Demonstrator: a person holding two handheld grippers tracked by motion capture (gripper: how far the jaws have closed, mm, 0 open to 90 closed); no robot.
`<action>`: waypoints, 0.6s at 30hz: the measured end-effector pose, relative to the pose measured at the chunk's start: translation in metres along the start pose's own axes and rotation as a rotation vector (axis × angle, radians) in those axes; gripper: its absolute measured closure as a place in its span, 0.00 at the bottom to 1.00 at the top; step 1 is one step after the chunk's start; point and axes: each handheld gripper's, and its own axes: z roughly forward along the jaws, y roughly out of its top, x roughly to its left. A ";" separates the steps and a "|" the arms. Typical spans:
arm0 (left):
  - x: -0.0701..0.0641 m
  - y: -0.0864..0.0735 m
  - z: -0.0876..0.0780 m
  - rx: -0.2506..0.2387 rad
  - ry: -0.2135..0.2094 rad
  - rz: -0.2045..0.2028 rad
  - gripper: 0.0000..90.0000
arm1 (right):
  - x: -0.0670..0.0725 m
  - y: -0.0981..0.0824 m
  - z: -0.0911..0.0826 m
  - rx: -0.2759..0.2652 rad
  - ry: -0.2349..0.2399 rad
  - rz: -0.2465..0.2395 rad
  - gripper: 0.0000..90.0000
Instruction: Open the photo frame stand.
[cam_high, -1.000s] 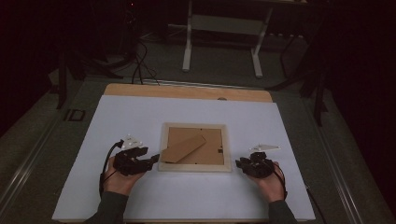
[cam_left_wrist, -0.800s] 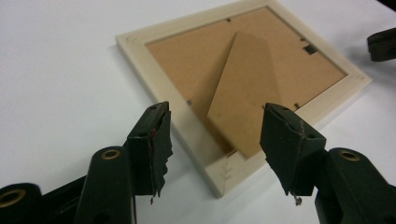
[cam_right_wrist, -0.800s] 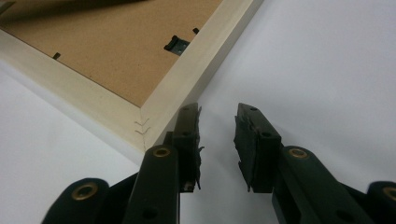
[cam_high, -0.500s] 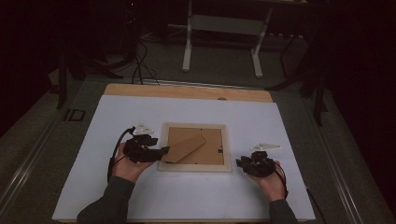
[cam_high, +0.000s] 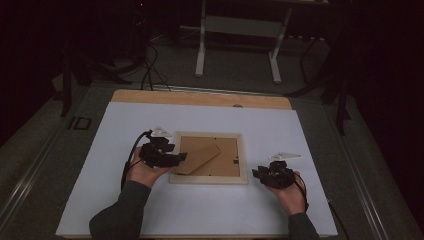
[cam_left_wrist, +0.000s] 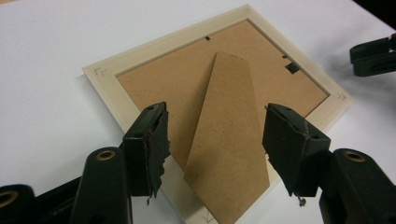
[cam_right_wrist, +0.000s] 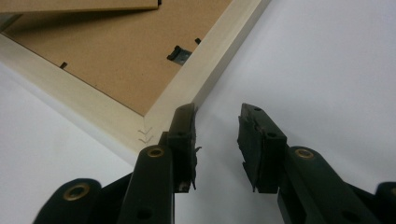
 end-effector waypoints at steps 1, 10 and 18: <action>0.000 0.001 0.001 0.003 0.000 0.004 0.47 | 0.000 0.000 0.000 -0.003 0.001 -0.001 0.73; 0.000 0.009 0.018 0.056 -0.020 0.014 0.48 | -0.001 0.000 0.001 0.002 0.000 -0.002 0.72; 0.000 0.018 0.036 0.104 -0.066 0.040 0.40 | -0.001 -0.001 0.002 0.005 -0.001 -0.003 0.72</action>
